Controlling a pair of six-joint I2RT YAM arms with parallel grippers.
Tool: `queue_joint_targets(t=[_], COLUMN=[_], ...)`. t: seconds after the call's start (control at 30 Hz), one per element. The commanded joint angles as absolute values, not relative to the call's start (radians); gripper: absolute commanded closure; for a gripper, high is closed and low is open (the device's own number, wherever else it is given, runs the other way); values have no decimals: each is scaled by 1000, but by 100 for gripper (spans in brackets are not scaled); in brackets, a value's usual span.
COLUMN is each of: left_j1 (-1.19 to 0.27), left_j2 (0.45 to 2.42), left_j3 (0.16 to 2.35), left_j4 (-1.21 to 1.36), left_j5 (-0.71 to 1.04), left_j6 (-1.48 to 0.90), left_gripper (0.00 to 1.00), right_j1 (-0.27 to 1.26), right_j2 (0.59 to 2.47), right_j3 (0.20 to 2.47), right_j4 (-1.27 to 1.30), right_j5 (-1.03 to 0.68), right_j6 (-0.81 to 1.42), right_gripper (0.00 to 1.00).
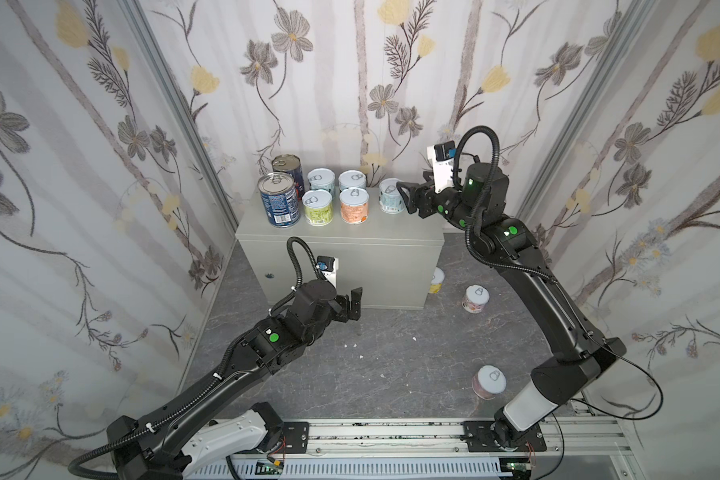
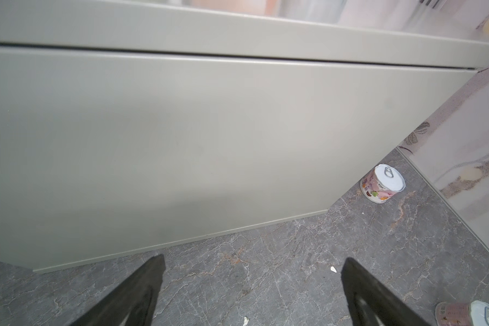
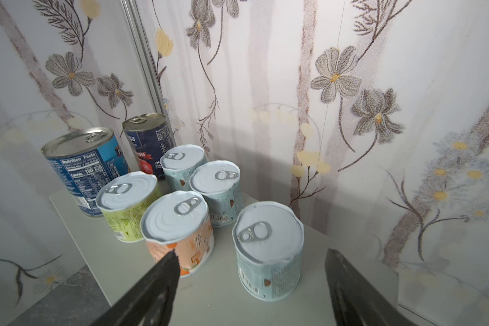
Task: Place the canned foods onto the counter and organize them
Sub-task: 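Move the teal can along the cabinet top next to the other teal can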
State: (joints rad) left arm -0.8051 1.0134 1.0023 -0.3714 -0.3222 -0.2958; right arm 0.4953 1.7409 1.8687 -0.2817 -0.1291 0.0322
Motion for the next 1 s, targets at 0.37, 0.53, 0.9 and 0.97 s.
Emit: queue_joint_targets(t=[0.37,0.53,0.9,0.97], left_j1=[-803,-803,-802,-803], left_j2=[1077,1095,1127,1133], left_j3=[1066,1082,1106,1106], left_j4=[-370,-380,-391,-391], left_j5=[-355,-362,-391,-395], left_j6=[-248,-238,-204,-199], left_gripper=[0,0,0,0], right_j1=[352,338,325,322], right_j2=[1653,1723,1880,1900], right_j3=[1581,1634,1780,1799], right_j4=[-76,-91,-136,-138], right_j5=[-543,-633,-653,-655], right_j6=[39,36,23,24], right_gripper=[44,41,41,41])
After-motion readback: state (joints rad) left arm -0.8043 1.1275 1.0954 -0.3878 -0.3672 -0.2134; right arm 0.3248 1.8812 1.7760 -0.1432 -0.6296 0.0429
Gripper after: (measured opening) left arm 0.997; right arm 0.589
